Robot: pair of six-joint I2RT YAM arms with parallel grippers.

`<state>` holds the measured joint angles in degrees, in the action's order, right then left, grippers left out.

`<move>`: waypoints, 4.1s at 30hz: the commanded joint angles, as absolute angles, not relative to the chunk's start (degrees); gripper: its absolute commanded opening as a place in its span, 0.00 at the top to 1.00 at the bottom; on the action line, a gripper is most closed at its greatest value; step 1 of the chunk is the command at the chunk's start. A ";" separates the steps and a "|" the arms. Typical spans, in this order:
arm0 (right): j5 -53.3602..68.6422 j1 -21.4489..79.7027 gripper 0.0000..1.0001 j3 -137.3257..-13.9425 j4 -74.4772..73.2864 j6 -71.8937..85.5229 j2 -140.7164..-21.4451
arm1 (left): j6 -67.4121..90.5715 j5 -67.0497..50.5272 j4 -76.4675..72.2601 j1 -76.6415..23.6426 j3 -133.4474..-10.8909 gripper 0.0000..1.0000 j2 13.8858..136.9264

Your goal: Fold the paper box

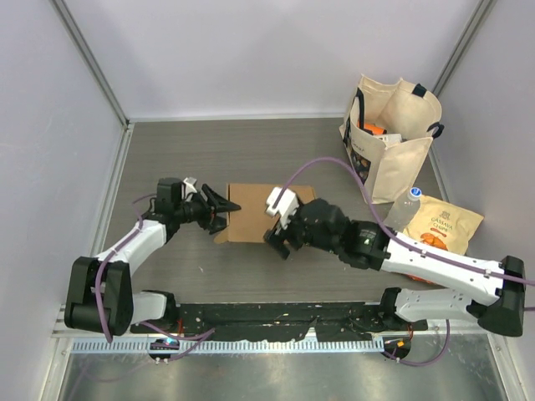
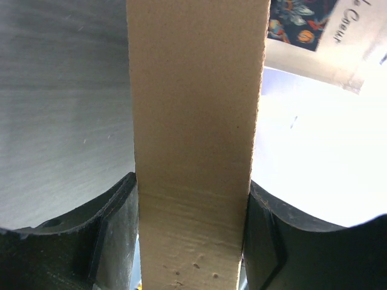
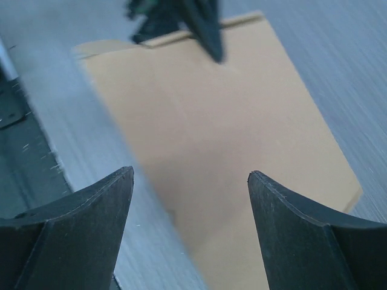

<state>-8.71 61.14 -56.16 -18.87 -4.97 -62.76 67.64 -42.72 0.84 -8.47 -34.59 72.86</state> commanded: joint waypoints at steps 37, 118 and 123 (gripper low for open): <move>-35.86 76.20 0.13 -45.53 14.92 -39.72 -79.89 | 93.95 -53.88 -3.77 -6.68 -23.29 0.49 60.55; 7.38 46.49 0.58 -84.11 -47.46 -18.46 -92.63 | 23.20 -26.45 26.11 -24.61 -67.85 0.94 74.97; 6.42 46.58 0.58 -83.15 -46.06 -17.67 -92.64 | 29.68 -27.50 24.70 -26.45 -68.29 1.00 74.36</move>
